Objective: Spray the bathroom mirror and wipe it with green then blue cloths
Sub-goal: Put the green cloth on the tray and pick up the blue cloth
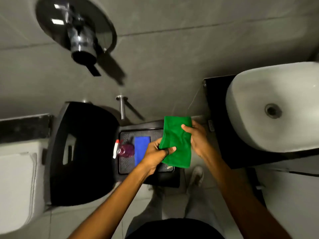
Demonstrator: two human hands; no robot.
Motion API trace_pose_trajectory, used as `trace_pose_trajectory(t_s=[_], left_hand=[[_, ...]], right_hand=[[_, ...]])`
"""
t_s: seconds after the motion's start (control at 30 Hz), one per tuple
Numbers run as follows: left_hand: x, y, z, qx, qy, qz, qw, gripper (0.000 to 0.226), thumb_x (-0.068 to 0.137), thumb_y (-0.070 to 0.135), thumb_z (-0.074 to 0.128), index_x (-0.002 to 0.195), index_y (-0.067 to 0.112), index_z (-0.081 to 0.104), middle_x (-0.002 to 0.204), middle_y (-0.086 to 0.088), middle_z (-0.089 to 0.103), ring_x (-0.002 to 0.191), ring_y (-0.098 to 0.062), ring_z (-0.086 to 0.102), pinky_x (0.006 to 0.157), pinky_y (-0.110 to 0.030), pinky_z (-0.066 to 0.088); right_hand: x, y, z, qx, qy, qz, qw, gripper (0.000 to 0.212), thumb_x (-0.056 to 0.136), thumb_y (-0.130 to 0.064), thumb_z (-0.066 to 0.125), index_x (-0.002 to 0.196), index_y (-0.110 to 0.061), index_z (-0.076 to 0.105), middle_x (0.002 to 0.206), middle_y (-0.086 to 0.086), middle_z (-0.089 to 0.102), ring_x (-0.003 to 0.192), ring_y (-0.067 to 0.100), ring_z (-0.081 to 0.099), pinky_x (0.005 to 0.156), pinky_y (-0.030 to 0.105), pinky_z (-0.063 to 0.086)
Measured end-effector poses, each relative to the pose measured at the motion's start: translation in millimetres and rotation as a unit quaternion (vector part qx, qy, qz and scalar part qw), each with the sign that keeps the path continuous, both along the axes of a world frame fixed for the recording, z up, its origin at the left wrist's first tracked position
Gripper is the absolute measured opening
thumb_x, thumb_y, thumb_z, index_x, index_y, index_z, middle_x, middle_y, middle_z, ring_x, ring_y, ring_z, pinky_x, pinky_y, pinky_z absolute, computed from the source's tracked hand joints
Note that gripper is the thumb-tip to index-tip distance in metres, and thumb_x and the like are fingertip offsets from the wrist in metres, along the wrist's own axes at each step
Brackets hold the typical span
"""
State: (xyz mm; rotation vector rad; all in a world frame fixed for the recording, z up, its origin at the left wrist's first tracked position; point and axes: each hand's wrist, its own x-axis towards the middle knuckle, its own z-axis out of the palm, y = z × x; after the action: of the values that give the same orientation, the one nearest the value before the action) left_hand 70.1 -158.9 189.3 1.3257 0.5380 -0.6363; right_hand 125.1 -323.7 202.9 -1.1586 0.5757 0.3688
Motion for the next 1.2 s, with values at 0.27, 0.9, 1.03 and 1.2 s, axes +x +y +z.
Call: trace_pose_trajectory(t_s=[0.27, 0.9, 1.03, 1.2], left_hand=[[-57.7, 14.8, -164.6, 0.067, 0.121, 0.098, 0.985, 0.049, 0.087, -0.012, 0.071, 0.134, -0.007, 0.060, 0.130, -0.025, 0.070, 0.111, -0.032, 0.067, 0.104, -0.050, 0.056], [-53.4, 48.1, -255.8, 0.515, 0.132, 0.078, 0.843, 0.060, 0.090, 0.035, 0.070, 0.132, -0.004, 0.053, 0.139, -0.027, 0.053, 0.129, -0.045, 0.051, 0.106, -0.049, 0.038], [-42.3, 68.2, -262.2, 0.445, 0.221, 0.031, 0.867, 0.088, 0.081, 0.046, 0.082, 0.142, -0.002, 0.041, 0.146, -0.026, 0.052, 0.136, -0.044, 0.051, 0.113, -0.050, 0.043], [-32.4, 75.3, -263.3, 0.310, 0.242, 0.056, 0.918, 0.054, 0.083, 0.029, 0.082, 0.125, 0.000, 0.067, 0.126, -0.020, 0.073, 0.111, -0.034, 0.072, 0.095, -0.042, 0.058]], right_hand=[[4.2, 24.2, -185.8, -0.228, 0.054, 0.201, 0.951, 0.048, 0.087, 0.015, 0.058, 0.127, -0.012, 0.062, 0.100, 0.002, 0.066, 0.065, -0.014, 0.063, 0.059, 0.006, 0.047], [15.9, 60.8, -260.4, -0.474, -0.131, 0.342, 0.801, 0.044, 0.080, -0.005, 0.066, 0.124, -0.011, 0.066, 0.129, 0.013, 0.062, 0.120, 0.031, 0.058, 0.107, 0.030, 0.044], [-6.7, 62.4, -249.2, -0.429, -0.140, 0.344, 0.823, 0.040, 0.083, -0.007, 0.068, 0.123, -0.013, 0.066, 0.127, 0.009, 0.063, 0.118, 0.025, 0.061, 0.102, 0.033, 0.048], [-31.1, 59.6, -245.7, -0.339, -0.051, 0.285, 0.895, 0.035, 0.088, 0.000, 0.066, 0.123, -0.007, 0.066, 0.127, 0.012, 0.067, 0.111, 0.025, 0.064, 0.095, 0.029, 0.050]])
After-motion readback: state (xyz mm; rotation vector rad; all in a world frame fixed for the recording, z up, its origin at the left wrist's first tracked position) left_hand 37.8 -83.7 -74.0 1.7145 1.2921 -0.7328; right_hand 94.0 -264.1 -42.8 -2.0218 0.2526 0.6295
